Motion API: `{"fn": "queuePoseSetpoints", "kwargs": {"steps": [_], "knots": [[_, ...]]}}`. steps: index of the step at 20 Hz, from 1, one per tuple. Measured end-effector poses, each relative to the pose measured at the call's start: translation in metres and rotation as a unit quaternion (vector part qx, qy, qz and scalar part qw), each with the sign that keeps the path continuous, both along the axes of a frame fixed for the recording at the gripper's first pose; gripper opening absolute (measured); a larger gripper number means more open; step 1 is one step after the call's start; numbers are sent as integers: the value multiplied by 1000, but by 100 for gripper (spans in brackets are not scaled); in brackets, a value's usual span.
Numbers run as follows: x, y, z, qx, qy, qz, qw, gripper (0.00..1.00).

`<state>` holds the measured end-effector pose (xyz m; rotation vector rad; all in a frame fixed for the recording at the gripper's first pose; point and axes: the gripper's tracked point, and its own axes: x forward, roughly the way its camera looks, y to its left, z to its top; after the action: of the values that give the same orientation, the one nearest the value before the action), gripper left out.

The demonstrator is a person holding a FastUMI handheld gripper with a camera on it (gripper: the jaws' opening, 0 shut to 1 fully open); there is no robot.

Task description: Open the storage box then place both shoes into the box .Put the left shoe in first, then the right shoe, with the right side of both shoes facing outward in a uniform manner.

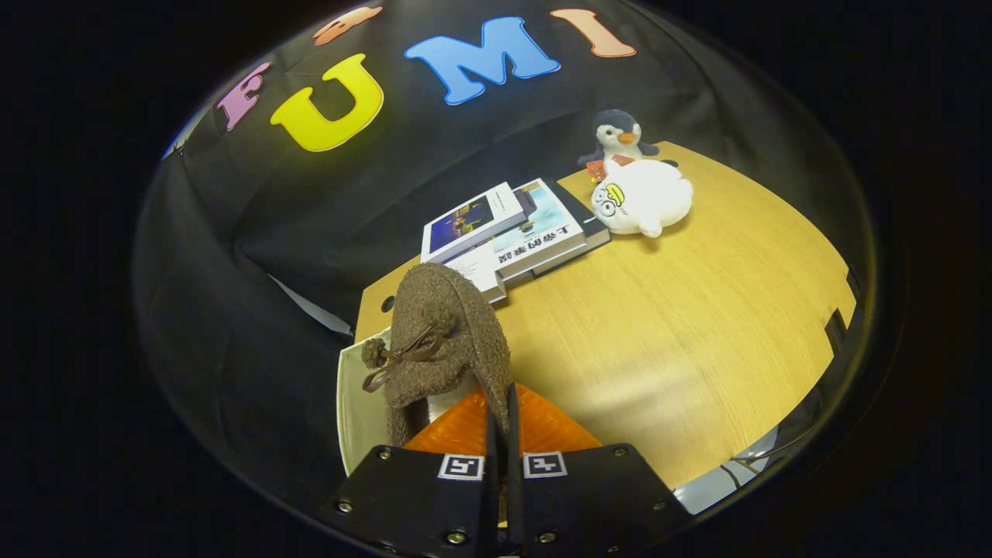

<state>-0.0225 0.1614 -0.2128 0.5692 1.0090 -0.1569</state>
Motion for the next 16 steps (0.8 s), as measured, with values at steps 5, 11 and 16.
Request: {"fn": "queuePoseSetpoints", "kwargs": {"steps": [5, 11, 16], "knots": [[13, 37, -3, 12, 0, 10, 1000, 5], [24, 55, -3, -3, -14, -2, 1000, 5], [18, 73, -9, -2, -8, 9, 1000, 5]]}}
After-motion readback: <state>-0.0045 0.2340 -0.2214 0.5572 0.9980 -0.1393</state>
